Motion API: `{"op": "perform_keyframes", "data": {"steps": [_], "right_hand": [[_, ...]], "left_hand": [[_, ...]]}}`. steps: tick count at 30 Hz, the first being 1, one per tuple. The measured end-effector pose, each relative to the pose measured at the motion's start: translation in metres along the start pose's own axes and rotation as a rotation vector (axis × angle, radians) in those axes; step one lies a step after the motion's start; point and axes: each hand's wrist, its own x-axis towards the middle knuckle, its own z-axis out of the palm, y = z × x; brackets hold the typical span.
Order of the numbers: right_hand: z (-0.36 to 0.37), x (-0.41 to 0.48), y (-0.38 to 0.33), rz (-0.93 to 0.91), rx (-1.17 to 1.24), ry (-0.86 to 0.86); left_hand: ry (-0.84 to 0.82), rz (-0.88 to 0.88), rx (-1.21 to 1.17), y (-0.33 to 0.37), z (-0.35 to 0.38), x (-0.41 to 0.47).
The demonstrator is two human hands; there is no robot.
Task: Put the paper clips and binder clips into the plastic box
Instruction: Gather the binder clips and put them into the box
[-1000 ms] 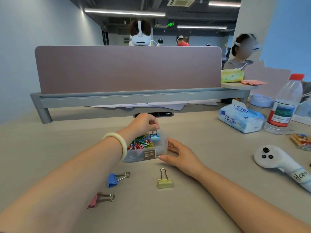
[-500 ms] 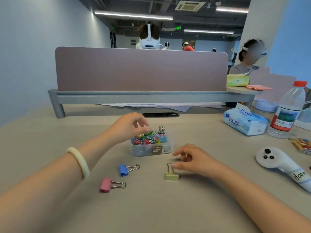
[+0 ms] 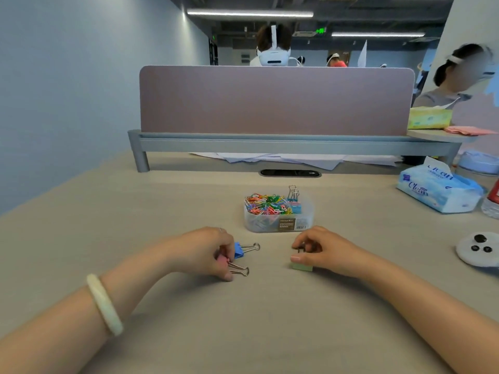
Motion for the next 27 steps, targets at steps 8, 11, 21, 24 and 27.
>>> {"op": "perform_keyframes", "data": {"steps": [8,11,21,24,27], "right_hand": [[-0.013,0.008,-0.016,0.121,-0.055,-0.157],[-0.018,0.008,-0.022,0.141,-0.09,-0.197],[-0.007,0.001,-0.013,-0.065,0.158,-0.001],[-0.008,0.0,-0.01,-0.146,0.176,0.111],[-0.004,0.0,-0.008,-0.197,0.186,0.194]], "left_hand": [[0.137,0.021,-0.269,0.027,0.004,0.014],[0.206,0.011,-0.568,0.035,0.012,0.02],[0.477,0.007,-0.569,0.039,0.039,0.019],[0.489,0.031,-0.505,0.037,0.039,0.021],[0.431,0.119,-0.426,0.039,0.04,0.02]]}}
